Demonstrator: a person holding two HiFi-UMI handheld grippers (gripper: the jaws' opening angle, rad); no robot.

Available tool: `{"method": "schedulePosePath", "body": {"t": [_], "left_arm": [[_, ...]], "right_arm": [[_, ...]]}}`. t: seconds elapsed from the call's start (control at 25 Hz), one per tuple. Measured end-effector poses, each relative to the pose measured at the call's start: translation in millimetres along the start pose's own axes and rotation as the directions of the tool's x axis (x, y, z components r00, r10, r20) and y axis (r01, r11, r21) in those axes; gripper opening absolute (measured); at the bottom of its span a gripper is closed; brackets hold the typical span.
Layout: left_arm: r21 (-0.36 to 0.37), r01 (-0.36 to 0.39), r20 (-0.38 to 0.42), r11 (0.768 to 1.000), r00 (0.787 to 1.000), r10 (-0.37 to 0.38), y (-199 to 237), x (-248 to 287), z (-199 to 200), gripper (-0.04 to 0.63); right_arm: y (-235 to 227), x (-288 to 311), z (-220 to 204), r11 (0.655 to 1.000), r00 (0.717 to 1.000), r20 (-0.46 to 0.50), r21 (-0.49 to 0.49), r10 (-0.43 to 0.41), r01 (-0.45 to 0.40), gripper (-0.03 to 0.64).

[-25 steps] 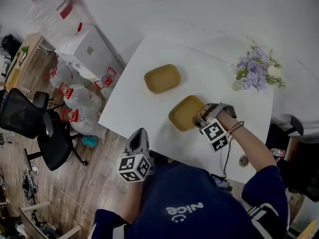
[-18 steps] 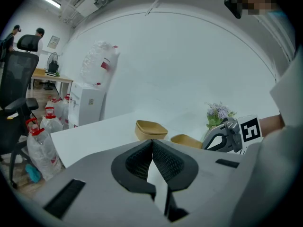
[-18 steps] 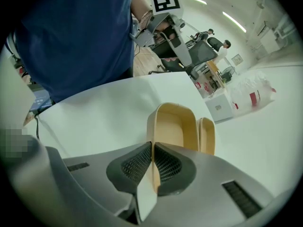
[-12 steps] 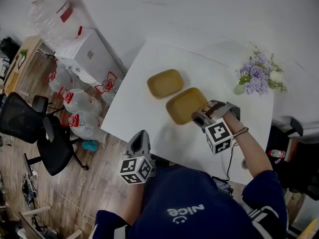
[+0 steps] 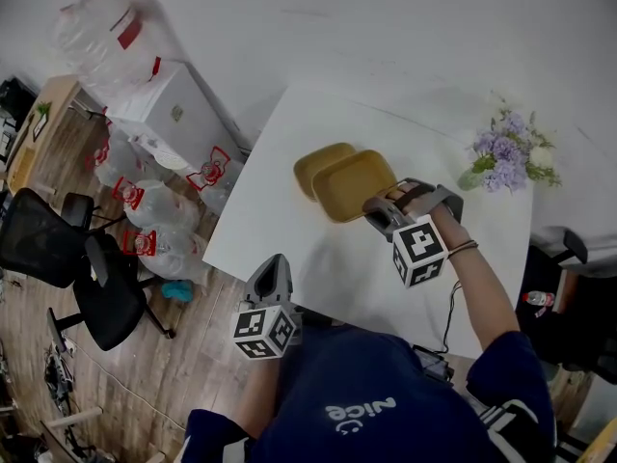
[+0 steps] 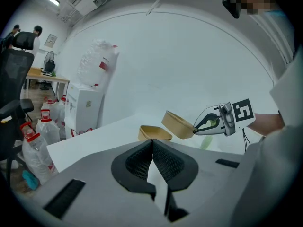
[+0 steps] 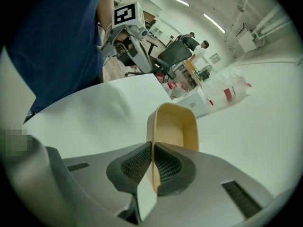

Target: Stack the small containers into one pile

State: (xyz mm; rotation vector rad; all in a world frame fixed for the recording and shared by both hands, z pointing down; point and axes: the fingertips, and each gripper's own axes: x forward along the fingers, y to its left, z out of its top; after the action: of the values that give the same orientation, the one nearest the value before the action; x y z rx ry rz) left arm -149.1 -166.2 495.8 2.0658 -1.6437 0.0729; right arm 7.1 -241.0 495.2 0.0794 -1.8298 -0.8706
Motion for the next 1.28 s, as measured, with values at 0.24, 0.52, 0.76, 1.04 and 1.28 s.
{"method": "schedulePosePath", "body": {"t": [0.24, 0.52, 0.76, 1.04, 1.28], "left_arm": [[0.004, 0.003, 0.003, 1.000, 1.000, -0.003, 10, 6, 7, 0.020], [-0.005, -0.013, -0.008, 1.000, 1.000, 0.013, 26, 10, 11, 0.020], [-0.004, -0.012, -0.014, 1.000, 1.000, 0.012, 34, 16, 14, 0.020], [-0.002, -0.022, -0.025, 1.000, 0.999, 0.022, 47, 20, 18, 0.020], [0.003, -0.033, -0.035, 0.999, 0.999, 0.033, 59, 22, 21, 0.020]], "right_arm": [[-21, 15, 7, 1.000, 1.000, 0.003, 0.009, -0.011, 0.011, 0.057], [-41, 40, 7, 0.999, 1.000, -0.005, 0.036, -0.004, 0.004, 0.057], [-49, 64, -3, 0.999, 0.999, -0.029, 0.040, 0.020, -0.018, 0.057], [-50, 88, -8, 0.998, 0.998, -0.040, 0.032, 0.051, -0.049, 0.057], [-55, 102, -5, 0.997, 0.997, -0.039, 0.019, 0.070, -0.069, 0.057]]}}
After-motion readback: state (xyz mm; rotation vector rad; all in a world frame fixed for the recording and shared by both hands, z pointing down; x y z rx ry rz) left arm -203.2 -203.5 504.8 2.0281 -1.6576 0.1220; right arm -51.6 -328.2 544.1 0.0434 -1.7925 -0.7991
